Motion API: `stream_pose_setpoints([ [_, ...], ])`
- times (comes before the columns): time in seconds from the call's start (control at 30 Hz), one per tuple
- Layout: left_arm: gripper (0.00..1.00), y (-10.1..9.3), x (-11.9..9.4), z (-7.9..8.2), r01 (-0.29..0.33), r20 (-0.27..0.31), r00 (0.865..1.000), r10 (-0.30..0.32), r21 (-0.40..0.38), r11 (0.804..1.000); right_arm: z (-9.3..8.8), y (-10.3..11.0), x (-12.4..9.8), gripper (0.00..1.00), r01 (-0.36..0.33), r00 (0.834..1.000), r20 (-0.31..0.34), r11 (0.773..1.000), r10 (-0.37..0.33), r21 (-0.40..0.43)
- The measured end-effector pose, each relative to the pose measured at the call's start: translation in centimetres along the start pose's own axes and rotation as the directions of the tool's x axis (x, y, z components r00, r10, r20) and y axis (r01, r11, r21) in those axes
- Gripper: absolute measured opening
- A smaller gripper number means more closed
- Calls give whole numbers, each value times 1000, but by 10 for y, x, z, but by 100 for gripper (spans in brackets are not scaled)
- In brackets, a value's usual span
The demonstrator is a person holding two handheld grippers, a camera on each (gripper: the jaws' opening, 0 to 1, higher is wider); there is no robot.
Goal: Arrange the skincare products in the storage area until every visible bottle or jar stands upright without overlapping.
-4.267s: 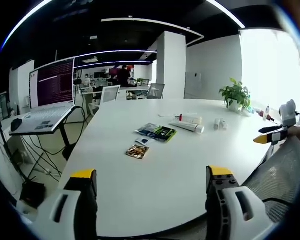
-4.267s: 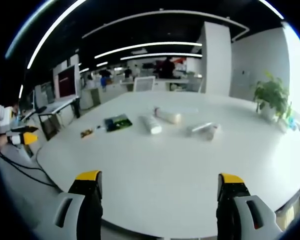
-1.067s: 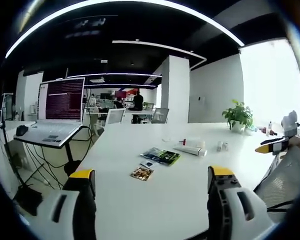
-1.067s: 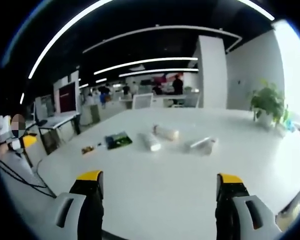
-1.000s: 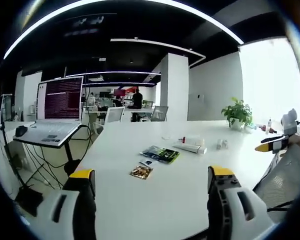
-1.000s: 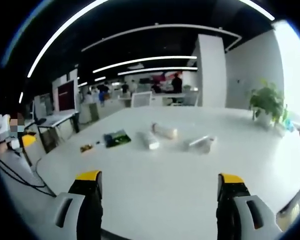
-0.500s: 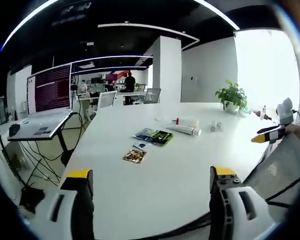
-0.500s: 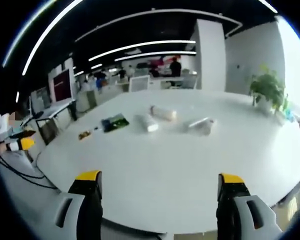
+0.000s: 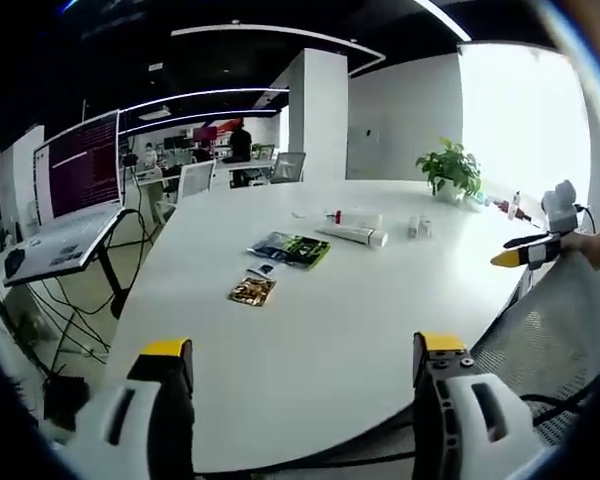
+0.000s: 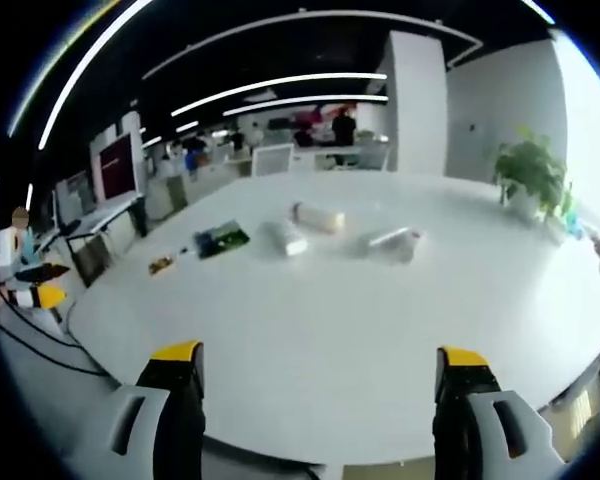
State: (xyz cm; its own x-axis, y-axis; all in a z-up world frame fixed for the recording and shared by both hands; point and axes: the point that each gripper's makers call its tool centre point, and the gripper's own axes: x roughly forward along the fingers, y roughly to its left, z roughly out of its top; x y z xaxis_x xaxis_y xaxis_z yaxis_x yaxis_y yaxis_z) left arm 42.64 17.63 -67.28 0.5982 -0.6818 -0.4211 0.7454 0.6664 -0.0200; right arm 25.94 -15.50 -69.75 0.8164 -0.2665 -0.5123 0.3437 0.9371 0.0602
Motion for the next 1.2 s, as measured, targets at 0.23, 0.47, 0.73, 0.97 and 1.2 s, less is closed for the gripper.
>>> stream_pose_setpoints([
  [0.23, 80, 1, 1, -7, 2, -39, 999, -2, -4, 1000, 1, -3, -1, 99, 27, 1000, 3, 1000, -27, 2],
  [0.47, 81, 4, 2, -14, 0, -76, 997, -1, -8, 1000, 1, 5, 0, 99, 4, 1000, -11, 1000, -4, -4],
  [0.73, 88, 4, -1, -9, 13, -77, 997, -13, 4, 1000, 12, 11, -1, 99, -18, 1000, -19, 987, 16, -161],
  [0.97, 88, 26, 4, 9, -45, -30, 999, 44, -24, 999, 55, 16, 12, 99, -54, 998, 19, 974, 59, -218],
  [1.2, 86, 28, 8, 3, -55, -33, 998, 58, 67, 996, 90, 29, 38, 99, -106, 991, 55, 956, 125, -272],
])
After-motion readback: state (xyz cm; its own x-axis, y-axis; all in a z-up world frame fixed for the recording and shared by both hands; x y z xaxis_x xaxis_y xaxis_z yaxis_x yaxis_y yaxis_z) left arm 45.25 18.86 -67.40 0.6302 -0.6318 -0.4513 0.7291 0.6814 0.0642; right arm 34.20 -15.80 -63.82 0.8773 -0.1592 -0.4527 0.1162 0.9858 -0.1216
